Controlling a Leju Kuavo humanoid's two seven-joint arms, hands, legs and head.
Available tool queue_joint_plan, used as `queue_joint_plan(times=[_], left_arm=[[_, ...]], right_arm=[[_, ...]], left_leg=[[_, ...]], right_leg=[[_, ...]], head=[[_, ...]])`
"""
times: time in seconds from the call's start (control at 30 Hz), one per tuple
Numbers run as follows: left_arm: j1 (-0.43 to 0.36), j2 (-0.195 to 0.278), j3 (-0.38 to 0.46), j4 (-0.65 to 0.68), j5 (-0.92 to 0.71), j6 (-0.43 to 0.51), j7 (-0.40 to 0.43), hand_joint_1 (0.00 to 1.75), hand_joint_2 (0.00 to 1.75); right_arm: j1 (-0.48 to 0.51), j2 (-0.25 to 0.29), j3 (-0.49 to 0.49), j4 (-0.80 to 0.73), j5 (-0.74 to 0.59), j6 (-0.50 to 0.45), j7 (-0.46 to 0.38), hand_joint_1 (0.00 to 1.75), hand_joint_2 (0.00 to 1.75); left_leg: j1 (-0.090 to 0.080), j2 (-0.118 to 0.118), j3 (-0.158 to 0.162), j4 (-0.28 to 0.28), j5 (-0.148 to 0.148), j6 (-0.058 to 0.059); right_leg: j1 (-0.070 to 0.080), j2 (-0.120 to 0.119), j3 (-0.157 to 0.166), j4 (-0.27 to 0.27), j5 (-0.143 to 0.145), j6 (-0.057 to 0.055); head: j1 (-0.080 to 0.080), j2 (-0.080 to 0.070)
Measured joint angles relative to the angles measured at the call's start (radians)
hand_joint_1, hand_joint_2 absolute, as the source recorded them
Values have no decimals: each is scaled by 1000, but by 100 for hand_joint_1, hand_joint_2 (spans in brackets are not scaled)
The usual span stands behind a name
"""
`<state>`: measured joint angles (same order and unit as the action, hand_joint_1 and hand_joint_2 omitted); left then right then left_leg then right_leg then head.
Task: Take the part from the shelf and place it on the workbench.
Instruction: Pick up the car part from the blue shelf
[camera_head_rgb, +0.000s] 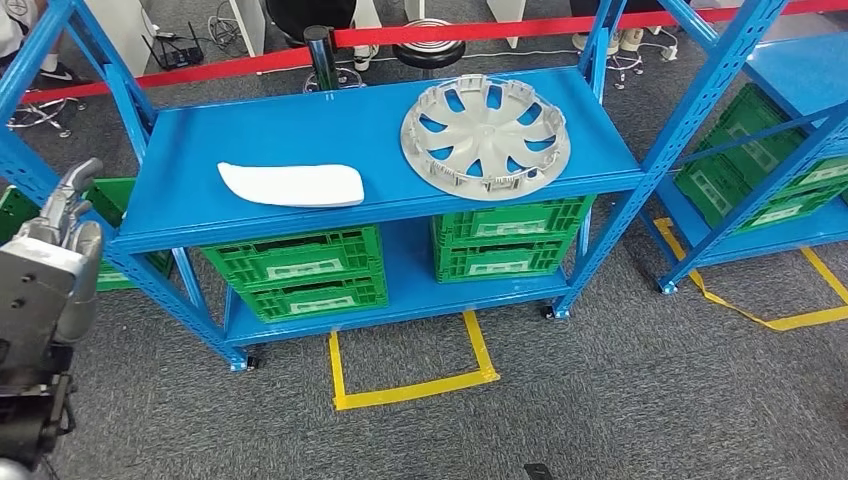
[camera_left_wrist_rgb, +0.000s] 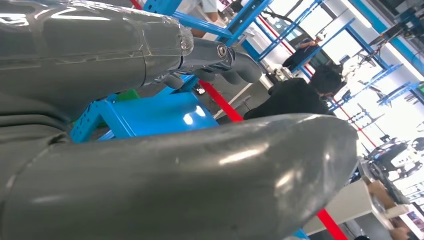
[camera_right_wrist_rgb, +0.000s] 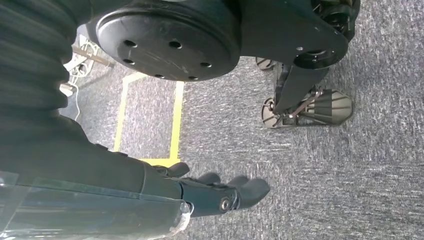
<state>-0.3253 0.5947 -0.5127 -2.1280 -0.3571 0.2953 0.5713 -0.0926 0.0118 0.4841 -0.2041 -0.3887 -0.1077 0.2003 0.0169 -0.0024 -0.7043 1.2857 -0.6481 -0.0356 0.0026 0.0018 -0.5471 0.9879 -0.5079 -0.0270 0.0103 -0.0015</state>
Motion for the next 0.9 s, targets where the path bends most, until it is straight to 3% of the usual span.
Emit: queue_joint_plan(times=[0.03,0.1,0.17,0.33,0.4,0.47,0.5,0.53,0.6,0.67,0.77,0.83,0.9], left_arm=[[0,0,0,0,0,0,0,0,0],[0,0,0,0,0,0,0,0,0],[0,0,0,0,0,0,0,0,0],[0,-1,0,0,0,0,0,0,0],[0,-2,0,0,0,0,0,0,0],[0,-4,0,0,1,0,0,0,0],[0,-4,0,0,1,0,-1,0,0],[0,-4,0,0,2,0,-2,0,0],[0,-4,0,0,2,0,-4,0,0],[-1,-5,-1,0,3,0,-5,0,0],[-1,-6,-1,2,4,0,-6,0,0],[-1,-6,0,1,4,0,-6,0,0],[-2,-5,0,1,4,0,-7,0,0]], right_arm=[[1,0,0,0,0,0,0,0,175],[1,1,0,0,0,0,0,0,175],[-1,1,0,0,0,1,0,0,175],[-2,-1,0,0,0,2,0,0,175],[-3,-2,1,0,0,3,0,0,175],[-3,-2,2,0,0,3,0,0,175],[-2,-2,2,0,0,3,0,0,175],[-1,-2,2,0,-1,3,0,0,175],[-1,-2,2,0,-1,3,0,0,175],[0,-5,3,0,-2,3,0,0,175],[-2,-8,7,0,-2,3,0,0,175],[-2,-8,8,0,-3,3,0,0,175],[-2,-9,8,0,-3,2,0,0,175]], left_leg=[[1,1,-5,-10,27,-2],[4,4,35,-117,110,-6],[3,6,81,-213,148,-1],[2,4,100,-239,133,31],[4,5,107,-240,129,41],[2,6,113,-240,122,46],[0,6,117,-240,118,48],[-1,4,122,-240,114,48],[-5,2,138,-241,103,47],[-9,-1,149,-243,94,44],[-6,-4,150,-251,92,30],[-5,-3,150,-248,84,20],[-5,-2,120,-185,51,12]], right_leg=[[-1,1,6,1,-5,2],[-3,3,20,6,-19,10],[-2,6,26,15,-35,22],[-2,5,24,36,-60,46],[-3,4,-21,129,-105,56],[-5,3,-95,256,-147,59],[-4,3,-122,291,-146,58],[-3,3,-134,293,-125,53],[3,3,-111,199,-39,35],[11,3,-73,98,18,13],[18,2,-50,46,12,-5],[13,0,-32,17,13,-5],[7,-1,-11,-7,16,-3]], head=[[-5,0],[-11,0],[-17,0],[-7,0],[5,0],[15,0],[17,0],[20,0],[28,0],[32,0],[36,0],[37,0],[29,0]])
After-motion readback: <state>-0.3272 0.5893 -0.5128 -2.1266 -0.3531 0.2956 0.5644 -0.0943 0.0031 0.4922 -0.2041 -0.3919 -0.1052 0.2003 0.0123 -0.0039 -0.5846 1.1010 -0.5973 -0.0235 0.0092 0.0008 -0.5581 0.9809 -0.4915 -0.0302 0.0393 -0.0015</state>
